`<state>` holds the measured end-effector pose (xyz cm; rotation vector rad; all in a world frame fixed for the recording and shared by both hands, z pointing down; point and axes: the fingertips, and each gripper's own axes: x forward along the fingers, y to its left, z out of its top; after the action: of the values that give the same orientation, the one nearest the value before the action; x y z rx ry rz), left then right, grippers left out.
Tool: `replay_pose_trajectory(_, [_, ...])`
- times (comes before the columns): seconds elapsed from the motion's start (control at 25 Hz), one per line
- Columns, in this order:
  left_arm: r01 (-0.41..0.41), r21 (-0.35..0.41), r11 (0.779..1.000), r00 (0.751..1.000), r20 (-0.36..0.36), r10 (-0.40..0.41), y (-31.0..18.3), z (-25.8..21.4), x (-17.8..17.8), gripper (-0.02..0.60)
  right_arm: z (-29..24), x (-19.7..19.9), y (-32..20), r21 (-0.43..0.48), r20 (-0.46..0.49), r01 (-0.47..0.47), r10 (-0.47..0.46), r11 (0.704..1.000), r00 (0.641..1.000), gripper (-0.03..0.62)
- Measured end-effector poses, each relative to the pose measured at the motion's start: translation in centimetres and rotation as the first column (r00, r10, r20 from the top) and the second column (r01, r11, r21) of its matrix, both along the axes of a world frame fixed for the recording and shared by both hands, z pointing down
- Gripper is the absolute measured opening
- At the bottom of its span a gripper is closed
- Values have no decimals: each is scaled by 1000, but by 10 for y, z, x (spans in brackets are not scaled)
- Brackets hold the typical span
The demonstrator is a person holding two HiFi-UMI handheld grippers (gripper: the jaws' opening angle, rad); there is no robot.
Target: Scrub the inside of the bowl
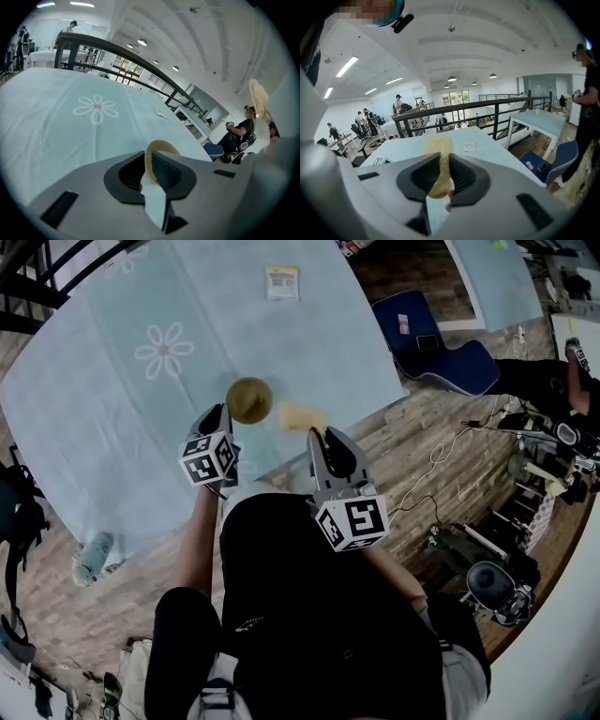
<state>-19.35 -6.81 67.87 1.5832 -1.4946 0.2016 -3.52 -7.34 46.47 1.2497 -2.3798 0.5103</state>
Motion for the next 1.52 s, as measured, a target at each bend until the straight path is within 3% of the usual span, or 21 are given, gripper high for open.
replay_pose_trajectory(0.12, [-17, -29, 999, 999, -44, 15, 0, 6, 7, 78, 2, 0, 1, -6, -4, -2, 2, 1000, 1000, 63])
replay_pose_trajectory(0.6, [-3, -116, 993, 997, -76, -6, 4, 32, 10, 77, 6, 7, 6, -14, -7, -35, 35, 999, 999, 63])
replay_pose_trajectory(0.8, [-13, -115, 993, 999, -51, 7, 2, 28, 13, 18, 3, 7, 8, -6, -1, -41, 41, 999, 999, 63])
replay_pose_trajectory(0.96, [-25, -107, 994, 999, -41, 21, 5, 18, 14, 17, -1, 5, 12, 11, 5, -48, 48, 999, 999, 63])
replay_pose_trajectory(1.12, [-27, -77, 997, 999, -43, 24, 8, -6, 13, 16, -7, 6, 18, 33, 11, -52, 52, 998, 999, 63])
replay_pose_trajectory(1.36, [-25, 32, 999, 999, -36, 26, 8, -71, 14, 15, -15, 4, 27, 72, 15, -42, 41, 997, 999, 63])
replay_pose_trajectory(1.52, [-91, 84, 992, 996, 11, 90, 11, -110, 22, 15, -15, 3, 34, 96, -4, -22, 22, 995, 1000, 63])
